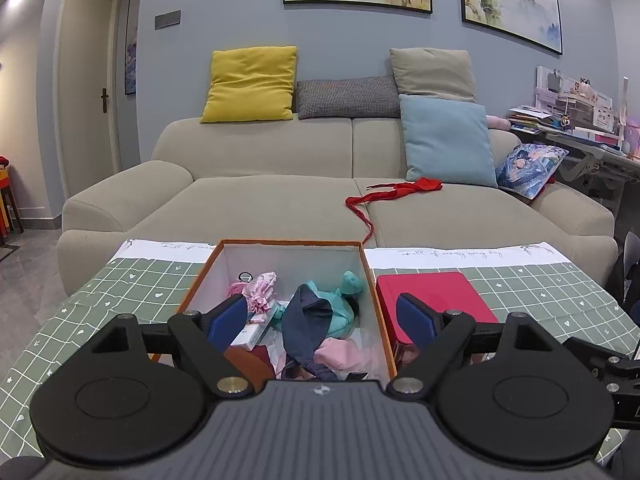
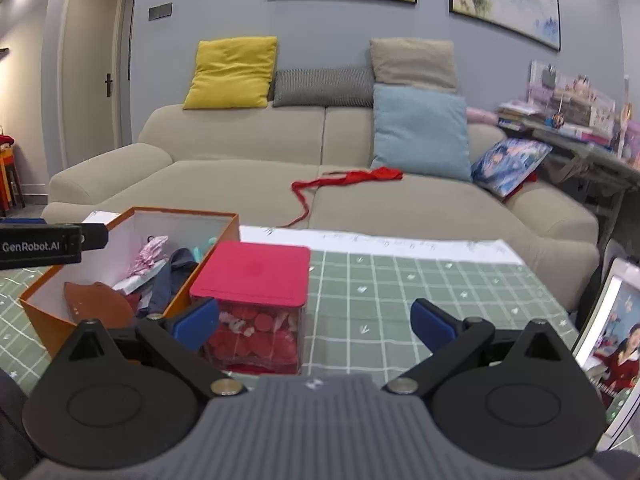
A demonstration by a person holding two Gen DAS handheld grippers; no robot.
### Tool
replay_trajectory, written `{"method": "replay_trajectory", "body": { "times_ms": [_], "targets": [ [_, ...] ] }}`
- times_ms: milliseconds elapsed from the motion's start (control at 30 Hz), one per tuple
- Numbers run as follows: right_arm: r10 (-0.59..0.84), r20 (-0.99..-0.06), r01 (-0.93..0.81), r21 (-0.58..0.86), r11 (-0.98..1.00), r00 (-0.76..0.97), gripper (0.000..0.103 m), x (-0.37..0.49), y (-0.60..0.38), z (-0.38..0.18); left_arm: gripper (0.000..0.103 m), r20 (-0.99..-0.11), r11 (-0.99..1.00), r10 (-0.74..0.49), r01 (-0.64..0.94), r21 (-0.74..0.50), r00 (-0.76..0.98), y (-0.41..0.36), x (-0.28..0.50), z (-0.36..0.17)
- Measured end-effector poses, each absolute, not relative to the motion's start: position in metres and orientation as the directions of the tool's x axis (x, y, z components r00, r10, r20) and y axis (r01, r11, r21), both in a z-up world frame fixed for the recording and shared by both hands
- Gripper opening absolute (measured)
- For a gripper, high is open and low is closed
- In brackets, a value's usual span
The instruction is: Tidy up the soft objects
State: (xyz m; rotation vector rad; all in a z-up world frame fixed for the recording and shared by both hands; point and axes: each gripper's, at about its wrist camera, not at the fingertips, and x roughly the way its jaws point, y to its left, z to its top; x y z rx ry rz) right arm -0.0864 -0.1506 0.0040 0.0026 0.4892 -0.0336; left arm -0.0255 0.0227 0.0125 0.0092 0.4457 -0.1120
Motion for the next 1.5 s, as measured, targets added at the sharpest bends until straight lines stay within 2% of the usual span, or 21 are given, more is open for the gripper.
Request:
{"method": "replay_trajectory", "body": {
  "times_ms": [1500],
  "targets": [
    [-0.048, -0.494, 0.042, -0.023, 0.999, 0.868, 0.1, -0.0813, -0.1529, 0.0065, 0.099, -0.435, 0.986, -0.143, 0.164, 0.01, 0.889, 0.0179, -0.0265, 0.0108]
  ]
}}
